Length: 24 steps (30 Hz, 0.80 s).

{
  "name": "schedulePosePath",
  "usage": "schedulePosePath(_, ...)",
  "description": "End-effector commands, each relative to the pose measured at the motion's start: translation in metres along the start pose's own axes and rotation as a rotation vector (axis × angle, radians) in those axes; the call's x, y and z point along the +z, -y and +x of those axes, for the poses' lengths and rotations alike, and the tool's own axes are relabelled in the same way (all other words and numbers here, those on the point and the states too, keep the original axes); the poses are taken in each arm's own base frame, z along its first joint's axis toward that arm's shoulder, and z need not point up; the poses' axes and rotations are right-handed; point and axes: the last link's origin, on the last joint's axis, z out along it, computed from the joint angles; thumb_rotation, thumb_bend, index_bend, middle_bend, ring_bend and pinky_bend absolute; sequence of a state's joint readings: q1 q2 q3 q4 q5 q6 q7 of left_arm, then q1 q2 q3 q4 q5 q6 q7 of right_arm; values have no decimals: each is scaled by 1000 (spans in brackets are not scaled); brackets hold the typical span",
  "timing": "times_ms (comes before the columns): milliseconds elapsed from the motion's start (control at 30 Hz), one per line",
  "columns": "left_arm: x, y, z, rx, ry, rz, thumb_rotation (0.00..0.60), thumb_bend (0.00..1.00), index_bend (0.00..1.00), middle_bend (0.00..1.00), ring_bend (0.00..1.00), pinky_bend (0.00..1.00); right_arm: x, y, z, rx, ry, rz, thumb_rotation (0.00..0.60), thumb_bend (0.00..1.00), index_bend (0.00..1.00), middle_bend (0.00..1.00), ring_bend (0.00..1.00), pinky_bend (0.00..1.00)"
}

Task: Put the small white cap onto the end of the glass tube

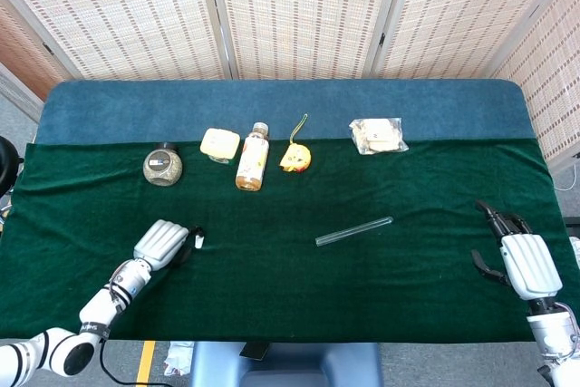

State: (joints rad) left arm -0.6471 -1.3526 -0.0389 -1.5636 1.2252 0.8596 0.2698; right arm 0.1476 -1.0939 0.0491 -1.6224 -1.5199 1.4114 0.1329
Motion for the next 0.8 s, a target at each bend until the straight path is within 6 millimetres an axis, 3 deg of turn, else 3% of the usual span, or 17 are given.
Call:
schedulePosePath(33, -6, -1, -2, 5, -4, -3, 600, 596, 356, 977, 895, 826, 0, 0, 0, 1, 1, 2, 600, 454, 42, 200, 299, 173)
schedulePosePath(633, -17, -4, 4, 5, -63, -8, 600, 590, 335, 977, 895, 826, -3, 0, 1, 12, -7, 1, 600, 454, 42, 201, 302, 174)
schedulePosePath(800, -11, -5, 4, 17, -96, -11, 600, 496, 357, 977, 896, 826, -3, 0, 0, 13, -5, 3, 600, 454, 42, 202, 301, 174)
